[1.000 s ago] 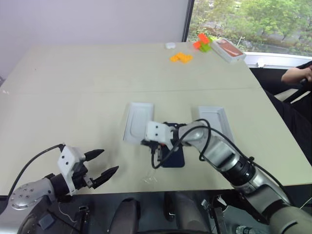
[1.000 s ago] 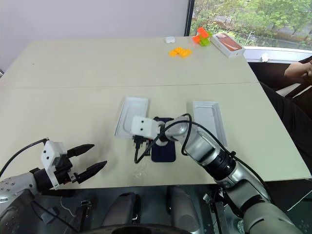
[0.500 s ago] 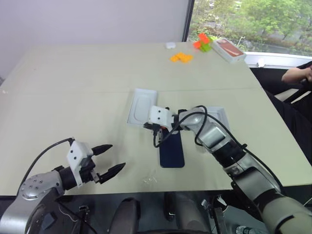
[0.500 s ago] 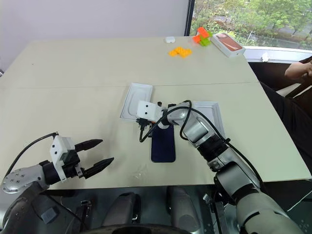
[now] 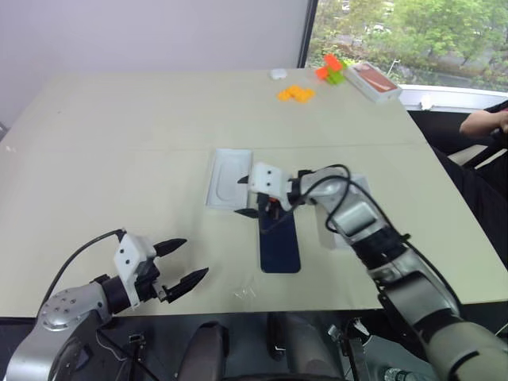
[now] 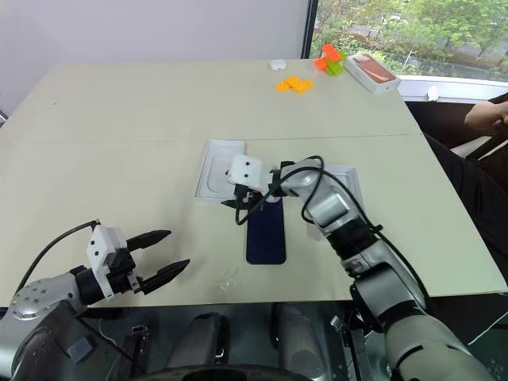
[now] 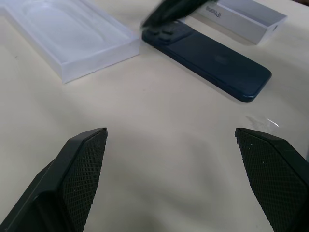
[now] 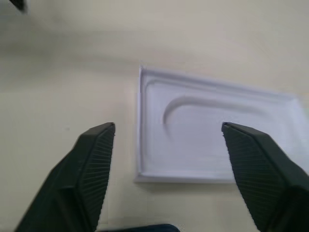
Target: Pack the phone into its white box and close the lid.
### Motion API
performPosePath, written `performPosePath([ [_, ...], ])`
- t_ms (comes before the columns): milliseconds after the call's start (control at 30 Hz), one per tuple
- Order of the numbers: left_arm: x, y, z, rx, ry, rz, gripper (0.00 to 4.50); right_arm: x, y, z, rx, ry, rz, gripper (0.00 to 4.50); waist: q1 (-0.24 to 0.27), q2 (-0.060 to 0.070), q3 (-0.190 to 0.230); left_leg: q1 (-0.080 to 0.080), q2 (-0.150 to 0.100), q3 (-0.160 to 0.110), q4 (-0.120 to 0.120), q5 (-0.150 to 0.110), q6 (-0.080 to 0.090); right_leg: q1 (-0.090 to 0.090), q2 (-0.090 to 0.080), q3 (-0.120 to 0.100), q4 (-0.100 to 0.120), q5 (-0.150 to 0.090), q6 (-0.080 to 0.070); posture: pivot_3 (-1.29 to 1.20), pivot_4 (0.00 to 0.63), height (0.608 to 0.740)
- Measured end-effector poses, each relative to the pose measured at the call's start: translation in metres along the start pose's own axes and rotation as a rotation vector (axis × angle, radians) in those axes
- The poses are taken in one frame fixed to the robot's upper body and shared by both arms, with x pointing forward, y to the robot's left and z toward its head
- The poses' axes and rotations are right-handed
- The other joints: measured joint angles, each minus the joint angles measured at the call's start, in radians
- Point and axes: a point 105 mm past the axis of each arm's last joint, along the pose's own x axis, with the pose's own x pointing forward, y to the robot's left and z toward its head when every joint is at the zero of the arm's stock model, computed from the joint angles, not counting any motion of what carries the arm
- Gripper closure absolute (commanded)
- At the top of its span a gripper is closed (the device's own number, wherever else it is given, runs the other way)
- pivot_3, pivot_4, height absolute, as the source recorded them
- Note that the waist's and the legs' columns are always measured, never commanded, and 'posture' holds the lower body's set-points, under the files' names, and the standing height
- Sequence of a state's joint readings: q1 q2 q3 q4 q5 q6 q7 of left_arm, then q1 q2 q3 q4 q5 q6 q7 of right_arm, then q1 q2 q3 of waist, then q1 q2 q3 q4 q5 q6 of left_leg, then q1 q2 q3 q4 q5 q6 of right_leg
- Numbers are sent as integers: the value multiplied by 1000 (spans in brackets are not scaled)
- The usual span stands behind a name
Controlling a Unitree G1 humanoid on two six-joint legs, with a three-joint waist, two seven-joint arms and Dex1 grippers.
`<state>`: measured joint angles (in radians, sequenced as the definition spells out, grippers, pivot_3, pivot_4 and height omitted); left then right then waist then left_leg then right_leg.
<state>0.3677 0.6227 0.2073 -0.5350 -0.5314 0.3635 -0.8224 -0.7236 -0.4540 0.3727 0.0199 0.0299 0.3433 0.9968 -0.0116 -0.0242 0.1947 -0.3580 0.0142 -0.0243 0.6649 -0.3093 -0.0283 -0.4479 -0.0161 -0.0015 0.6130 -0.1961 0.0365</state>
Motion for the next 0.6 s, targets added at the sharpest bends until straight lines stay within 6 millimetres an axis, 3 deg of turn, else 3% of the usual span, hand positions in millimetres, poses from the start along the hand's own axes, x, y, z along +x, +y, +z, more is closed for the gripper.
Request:
performPosePath([
  [33, -1, 0, -1, -5, 3, 2, 0, -9, 2, 0, 19, 4, -4, 1680, 0, 0, 0, 0, 0, 0, 0, 0, 0, 0, 0, 0, 0, 0, 0, 0, 150, 733],
  [67, 0, 0, -1, -7, -1, 4, 0, -19, 5, -3, 51, 16, -12, 1964, 2, 0, 0, 0, -1, 0, 0, 0, 0, 0, -1, 0, -1, 0, 0, 0, 150, 733],
  [233, 2, 1, -1, -62, 2, 26, 0, -62, 31, -42, 162, 193, -21, 4455, -5, 0, 0, 1, -2, 1, 1, 0, 0, 1, -1, 0, -2, -1, 0, 0, 150, 733],
  [467, 18, 5, 12, -193, -9, 27, 0, -78, 36, -54, 122, 311, -83, 4455, -11, 0, 0, 2, 1, -2, 1, 0, 0, 1, 7, -2, -1, -1, 0, 0, 150, 733],
  [600, 31, 5, 21, -265, -9, 14, 0, -77, 38, -63, 109, 362, -110, 4455, -9, 0, 0, 2, 0, -1, 1, 0, 0, 1, 6, -1, 0, -1, 0, 0, 150, 733],
])
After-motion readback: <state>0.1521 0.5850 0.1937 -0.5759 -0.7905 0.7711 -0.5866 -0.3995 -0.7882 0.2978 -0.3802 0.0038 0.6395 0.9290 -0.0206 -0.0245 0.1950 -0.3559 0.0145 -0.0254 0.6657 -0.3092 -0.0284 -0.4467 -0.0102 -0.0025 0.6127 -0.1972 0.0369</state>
